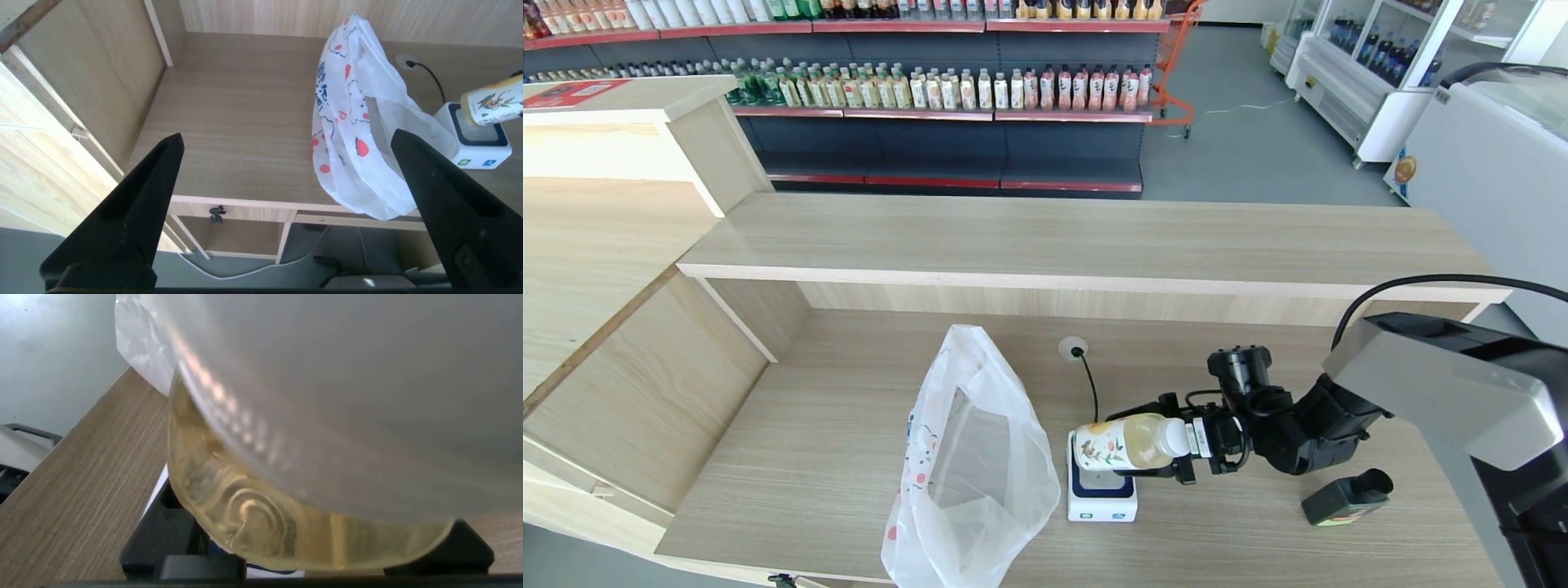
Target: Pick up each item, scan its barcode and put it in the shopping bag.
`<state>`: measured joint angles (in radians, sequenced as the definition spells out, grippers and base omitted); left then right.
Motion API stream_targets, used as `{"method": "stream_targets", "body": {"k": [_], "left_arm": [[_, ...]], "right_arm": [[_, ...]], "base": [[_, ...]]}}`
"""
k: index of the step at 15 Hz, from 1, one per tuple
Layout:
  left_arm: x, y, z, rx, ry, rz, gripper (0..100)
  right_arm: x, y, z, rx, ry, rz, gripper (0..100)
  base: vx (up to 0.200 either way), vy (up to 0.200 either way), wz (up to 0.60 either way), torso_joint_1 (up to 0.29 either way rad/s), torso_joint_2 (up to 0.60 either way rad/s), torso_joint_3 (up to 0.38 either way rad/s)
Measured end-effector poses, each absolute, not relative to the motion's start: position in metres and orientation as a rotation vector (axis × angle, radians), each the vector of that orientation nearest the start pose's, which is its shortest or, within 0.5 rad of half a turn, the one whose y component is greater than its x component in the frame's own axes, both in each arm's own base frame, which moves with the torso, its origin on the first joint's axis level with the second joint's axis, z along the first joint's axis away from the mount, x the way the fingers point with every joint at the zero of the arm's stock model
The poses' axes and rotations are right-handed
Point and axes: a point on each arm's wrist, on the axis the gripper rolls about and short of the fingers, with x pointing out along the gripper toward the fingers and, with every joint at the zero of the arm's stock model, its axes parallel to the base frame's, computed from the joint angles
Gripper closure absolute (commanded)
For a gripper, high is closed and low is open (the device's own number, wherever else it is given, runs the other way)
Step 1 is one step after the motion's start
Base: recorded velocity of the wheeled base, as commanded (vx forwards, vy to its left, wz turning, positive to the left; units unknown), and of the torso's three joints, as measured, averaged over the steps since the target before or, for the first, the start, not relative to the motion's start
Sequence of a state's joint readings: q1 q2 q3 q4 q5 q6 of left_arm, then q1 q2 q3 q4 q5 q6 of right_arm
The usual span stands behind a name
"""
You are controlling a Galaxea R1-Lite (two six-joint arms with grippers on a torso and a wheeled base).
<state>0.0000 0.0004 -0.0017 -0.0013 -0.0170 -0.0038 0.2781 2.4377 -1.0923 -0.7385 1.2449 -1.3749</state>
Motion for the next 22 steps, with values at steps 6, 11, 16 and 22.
{"method": "stream_targets", "body": {"k": [6, 11, 16, 22], "left_arm": [[-0.023, 0.000, 0.076, -0.004, -0.003, -0.017, 0], [-0.023, 0.000, 0.076, -0.004, -0.003, -0.017, 0], [-0.023, 0.000, 0.076, -0.004, -0.003, -0.017, 0], [-0.023, 0.000, 0.076, -0.004, -0.003, -0.017, 0]], "right_arm": [[0.394, 0.125, -0.003, -0.716, -0.417, 1.529, 100], [0.396, 0.111, 0.041, -0.584, -0.308, 1.485, 100], [0.378, 0.078, 0.097, -0.328, -0.097, 1.398, 100], [0.334, 0.061, 0.121, -0.038, 0.202, 1.219, 100]], "base": [[0.000, 0.000, 0.00, 0.000, 0.00, 0.000], [0.000, 0.000, 0.00, 0.000, 0.00, 0.000], [0.000, 0.000, 0.00, 0.000, 0.00, 0.000], [0.000, 0.000, 0.00, 0.000, 0.00, 0.000]]}}
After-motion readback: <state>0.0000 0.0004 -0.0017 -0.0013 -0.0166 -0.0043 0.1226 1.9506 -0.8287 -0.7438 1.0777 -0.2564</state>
